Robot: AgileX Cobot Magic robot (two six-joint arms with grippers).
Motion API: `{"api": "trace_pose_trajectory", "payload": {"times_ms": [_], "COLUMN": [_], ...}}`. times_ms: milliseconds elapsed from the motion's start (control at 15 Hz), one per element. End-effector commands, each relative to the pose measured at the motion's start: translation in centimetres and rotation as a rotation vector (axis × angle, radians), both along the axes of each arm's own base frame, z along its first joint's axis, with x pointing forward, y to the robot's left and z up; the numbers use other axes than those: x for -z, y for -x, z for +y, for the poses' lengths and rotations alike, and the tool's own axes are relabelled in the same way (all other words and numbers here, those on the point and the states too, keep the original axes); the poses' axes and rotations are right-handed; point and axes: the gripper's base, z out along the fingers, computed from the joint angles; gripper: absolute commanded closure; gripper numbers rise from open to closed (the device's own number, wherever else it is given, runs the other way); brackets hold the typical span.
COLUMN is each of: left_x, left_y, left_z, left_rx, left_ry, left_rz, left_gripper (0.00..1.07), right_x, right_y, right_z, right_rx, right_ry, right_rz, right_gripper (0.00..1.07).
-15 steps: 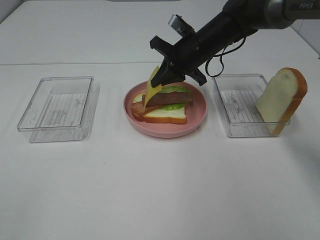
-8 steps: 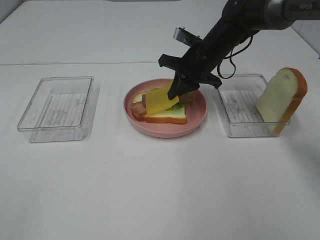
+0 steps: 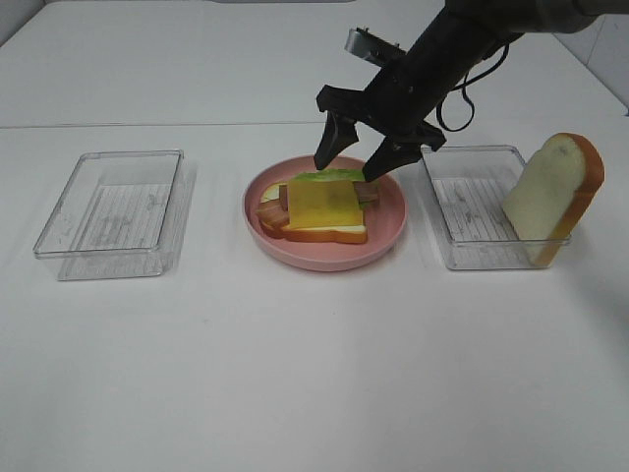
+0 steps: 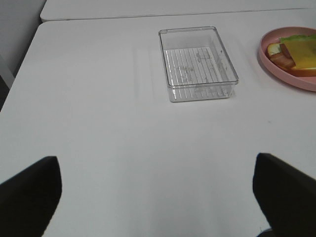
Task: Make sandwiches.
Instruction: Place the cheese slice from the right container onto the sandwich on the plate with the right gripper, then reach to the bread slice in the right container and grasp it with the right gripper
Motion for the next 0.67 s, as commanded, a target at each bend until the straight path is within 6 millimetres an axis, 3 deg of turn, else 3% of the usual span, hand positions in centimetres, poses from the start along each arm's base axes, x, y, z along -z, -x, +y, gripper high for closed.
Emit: {"api": "trace_pose_trajectory", "payload": {"times_ms": [67,133,333,400,467,600,667], "left_x": [0.0,0.0,0.0,0.0,0.0,0.0,0.0], "left_y": [0.3,0.3,0.3,0.3,0.3,0.3,0.3], "left_z": [0.0,0.0,0.0,0.0,0.0,0.0,0.0], "left_rx": [0.004,0.004,0.004,0.004,0.004,0.004,0.004], "left_ry": [0.000,0.000,0.000,0.000,0.000,0.000,0.000], "left_rz": [-0.025,-0.025,-0.025,-0.025,-0.025,-0.025,-0.025], "left_gripper": [0.09,0.09,0.09,0.09,0.09,0.09,0.09], "right_x": [-2.9,-5.2,-8.7,-9.8,-10.0,-10.8,-10.9], "right_y": [0.3,0.7,2.0,2.3,2.3,2.2,2.3], "right_z": [-0.7,-1.1,-3.0,-5.4,-6.1,-10.8,-12.0], "right_rx": [-0.019,-0.017,-0.012,0.039,0.054,0.148,0.172], "right_ry": [0.038,0.053,0.180,0.287,0.311,0.354,0.358], "right_rz": [-0.074,-0.125,-0.141,-0.101,-0.087,-0.017,0.007], "right_gripper": [0.10,0.10,0.10,0.10,0.10,0.10,0.10]}}
